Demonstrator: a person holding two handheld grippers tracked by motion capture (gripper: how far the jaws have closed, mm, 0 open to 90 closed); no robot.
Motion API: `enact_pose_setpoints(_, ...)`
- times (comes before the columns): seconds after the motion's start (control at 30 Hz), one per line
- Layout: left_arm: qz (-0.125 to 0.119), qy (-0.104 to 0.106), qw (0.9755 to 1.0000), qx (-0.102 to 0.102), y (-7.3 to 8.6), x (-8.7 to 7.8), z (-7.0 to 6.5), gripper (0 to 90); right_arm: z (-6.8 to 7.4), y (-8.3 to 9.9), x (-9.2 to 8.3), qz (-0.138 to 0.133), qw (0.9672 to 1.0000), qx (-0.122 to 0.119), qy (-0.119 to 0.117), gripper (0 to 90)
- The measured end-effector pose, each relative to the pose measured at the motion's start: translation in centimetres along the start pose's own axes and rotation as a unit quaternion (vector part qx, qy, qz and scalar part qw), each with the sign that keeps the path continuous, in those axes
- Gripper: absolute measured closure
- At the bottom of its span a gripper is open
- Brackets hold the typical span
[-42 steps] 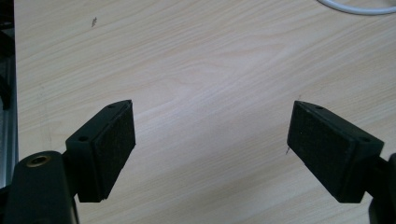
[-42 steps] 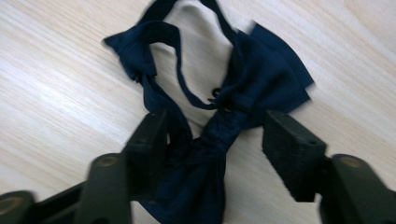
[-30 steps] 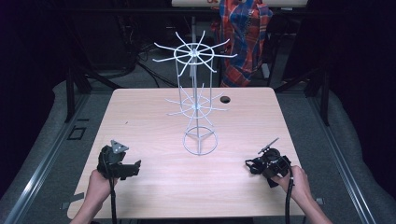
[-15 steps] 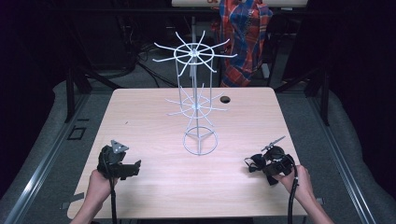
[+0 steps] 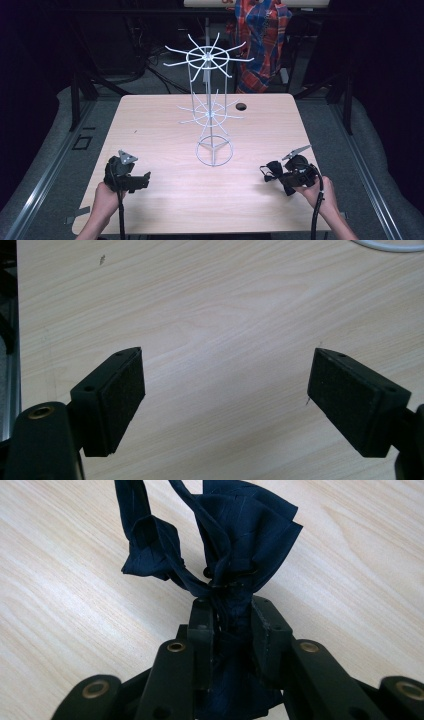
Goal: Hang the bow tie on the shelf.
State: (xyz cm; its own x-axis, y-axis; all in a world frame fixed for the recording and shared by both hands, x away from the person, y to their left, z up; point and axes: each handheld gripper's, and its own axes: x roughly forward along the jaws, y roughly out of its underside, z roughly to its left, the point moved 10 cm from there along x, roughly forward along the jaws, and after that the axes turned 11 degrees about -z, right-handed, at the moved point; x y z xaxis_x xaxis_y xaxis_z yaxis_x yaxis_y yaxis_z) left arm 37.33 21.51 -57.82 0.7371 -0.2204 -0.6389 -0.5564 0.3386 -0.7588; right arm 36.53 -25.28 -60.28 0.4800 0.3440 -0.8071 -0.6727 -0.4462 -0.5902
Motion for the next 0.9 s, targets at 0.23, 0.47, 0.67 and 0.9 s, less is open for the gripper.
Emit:
enact_pose_setpoints(0.23,0.0,0.005,1.0,0.0,0.0,0.1,0.0,15.5,0.1,-0.7,-0.1,-0.016,0.9994,0.016,-0.024,73.3)
enact_pose_setpoints(0.47,-0.004,0.002,1.0,-0.001,-0.1,-0.1,-0.2,15.6,0.2,-1.3,-0.7,-0.031,0.9986,0.03,-0.032,73.3)
enact_pose_setpoints(0.67,0.006,0.008,0.9999,0.005,0.2,0.2,-0.4,15.6,0.0,-2.1,-0.8,-0.04,0.9977,0.04,-0.037,73.2)
enact_pose_setpoints(0.9,0.003,0.004,1.0,0.006,0.1,0.0,-0.4,15.6,0.2,-3.6,-0.7,-0.056,0.9969,0.041,-0.038,73.2)
